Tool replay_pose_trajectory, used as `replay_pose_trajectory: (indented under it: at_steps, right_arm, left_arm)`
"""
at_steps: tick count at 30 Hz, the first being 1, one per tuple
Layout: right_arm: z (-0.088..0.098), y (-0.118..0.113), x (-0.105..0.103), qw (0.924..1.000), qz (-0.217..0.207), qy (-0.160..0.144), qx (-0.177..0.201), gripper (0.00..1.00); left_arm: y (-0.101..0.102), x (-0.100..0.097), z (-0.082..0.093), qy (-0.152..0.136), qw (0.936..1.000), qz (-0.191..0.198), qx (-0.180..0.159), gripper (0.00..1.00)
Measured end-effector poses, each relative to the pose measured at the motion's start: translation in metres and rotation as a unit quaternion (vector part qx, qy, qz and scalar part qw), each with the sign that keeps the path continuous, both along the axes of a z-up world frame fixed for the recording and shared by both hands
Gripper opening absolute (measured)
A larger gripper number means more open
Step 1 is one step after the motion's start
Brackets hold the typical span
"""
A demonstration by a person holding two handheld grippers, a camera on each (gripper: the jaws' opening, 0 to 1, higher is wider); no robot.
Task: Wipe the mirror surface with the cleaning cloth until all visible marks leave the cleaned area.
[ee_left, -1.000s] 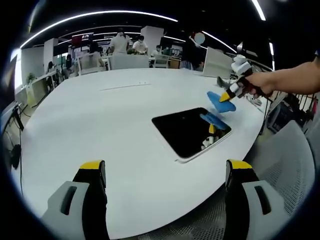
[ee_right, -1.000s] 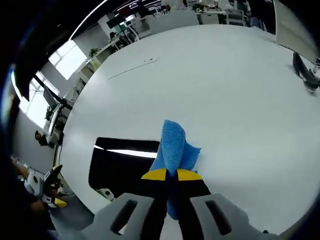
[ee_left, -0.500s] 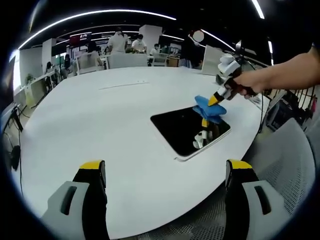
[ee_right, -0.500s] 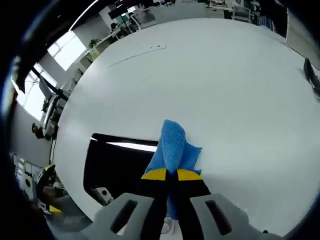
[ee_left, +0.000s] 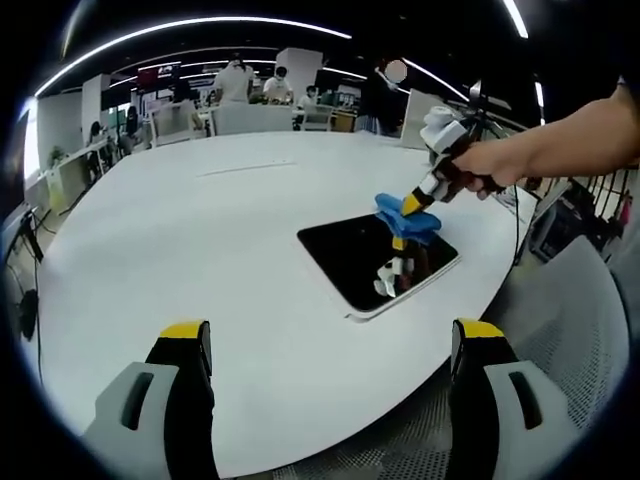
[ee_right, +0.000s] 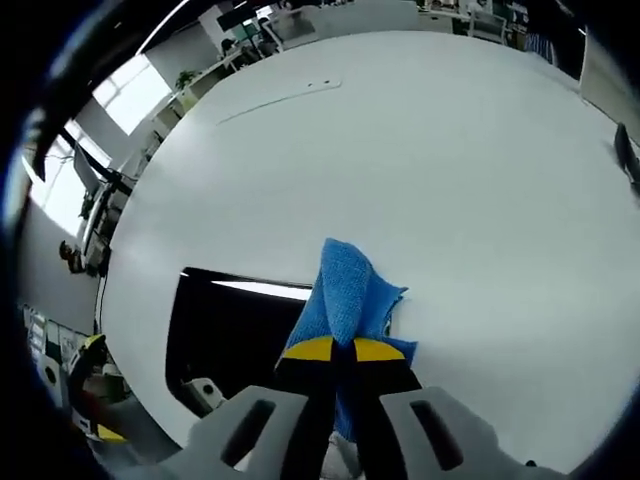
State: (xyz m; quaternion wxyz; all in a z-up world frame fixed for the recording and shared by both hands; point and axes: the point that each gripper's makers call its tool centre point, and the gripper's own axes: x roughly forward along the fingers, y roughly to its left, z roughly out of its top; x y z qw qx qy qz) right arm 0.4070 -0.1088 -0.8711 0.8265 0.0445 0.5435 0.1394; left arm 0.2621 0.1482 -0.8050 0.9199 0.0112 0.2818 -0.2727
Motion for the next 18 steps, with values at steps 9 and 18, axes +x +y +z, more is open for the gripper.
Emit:
replay_pose_trajectory:
  at_steps: [9, 18]
  right_arm:
    - [-0.0003, -0.0009, 0.0004, 0.9998, -0.017, 0.005, 0.006, 0.0]
    - [0.0008, -0.0007, 0.0, 0.9996, -0.026, -0.002, 0.005, 0.0]
  left_arm:
    - [-0.0053, -0.003, -0.0037, 0.007, 0.9998, -0.018, 0.011, 0.99]
    - [-0.0036, -0.0036, -0.0037, 0.007, 0.9998, -0.015, 0.013, 0.99]
